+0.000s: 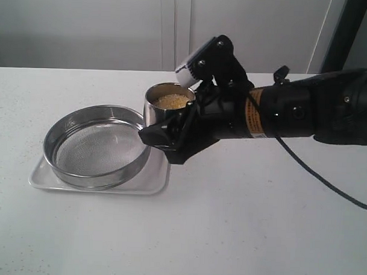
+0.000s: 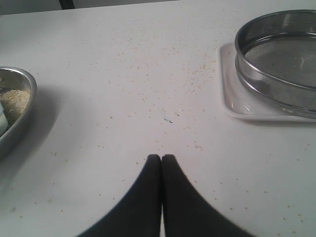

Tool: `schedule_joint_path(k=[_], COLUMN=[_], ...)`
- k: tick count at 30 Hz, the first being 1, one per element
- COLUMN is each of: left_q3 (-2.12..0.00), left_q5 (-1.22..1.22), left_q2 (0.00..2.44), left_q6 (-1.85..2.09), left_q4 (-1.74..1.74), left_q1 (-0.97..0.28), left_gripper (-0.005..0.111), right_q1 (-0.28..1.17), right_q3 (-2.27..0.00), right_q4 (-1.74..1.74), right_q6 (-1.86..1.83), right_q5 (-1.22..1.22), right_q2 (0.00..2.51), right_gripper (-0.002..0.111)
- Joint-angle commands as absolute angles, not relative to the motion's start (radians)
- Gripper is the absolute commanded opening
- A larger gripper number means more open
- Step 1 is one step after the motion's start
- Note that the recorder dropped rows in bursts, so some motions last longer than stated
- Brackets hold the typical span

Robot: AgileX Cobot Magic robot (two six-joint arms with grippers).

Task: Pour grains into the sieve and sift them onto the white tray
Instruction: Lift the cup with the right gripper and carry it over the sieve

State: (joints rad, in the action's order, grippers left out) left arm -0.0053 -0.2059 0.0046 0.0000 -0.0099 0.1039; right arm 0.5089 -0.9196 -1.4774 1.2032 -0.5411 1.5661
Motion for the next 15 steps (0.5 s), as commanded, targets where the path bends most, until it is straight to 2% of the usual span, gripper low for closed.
schedule_joint_path(k=[1,9,15], left_q3=[0.0,0.0,0.0], left_q5=[-0.202,-0.202,-0.202], left_q2=[0.0,0.0,0.0], left_q6=[0.0,0.0,0.0], left_q4=[-0.021,-0.021,-0.021], left_q1=[0.096,0.096,0.096], left_gripper=[0.0,0.0,0.0], right_q1=[0.564,0.672,0.717], right_q3=[-0.99,-1.178,-1.314], right_q4=[-1.525,-1.744,-1.744], right_q6=[1.295,1.525,1.511], right_q5=[-0.471,-0.333,-0.25], right_q2=[1.579,1.703,1.826], right_gripper=[0.0,0.0,0.0])
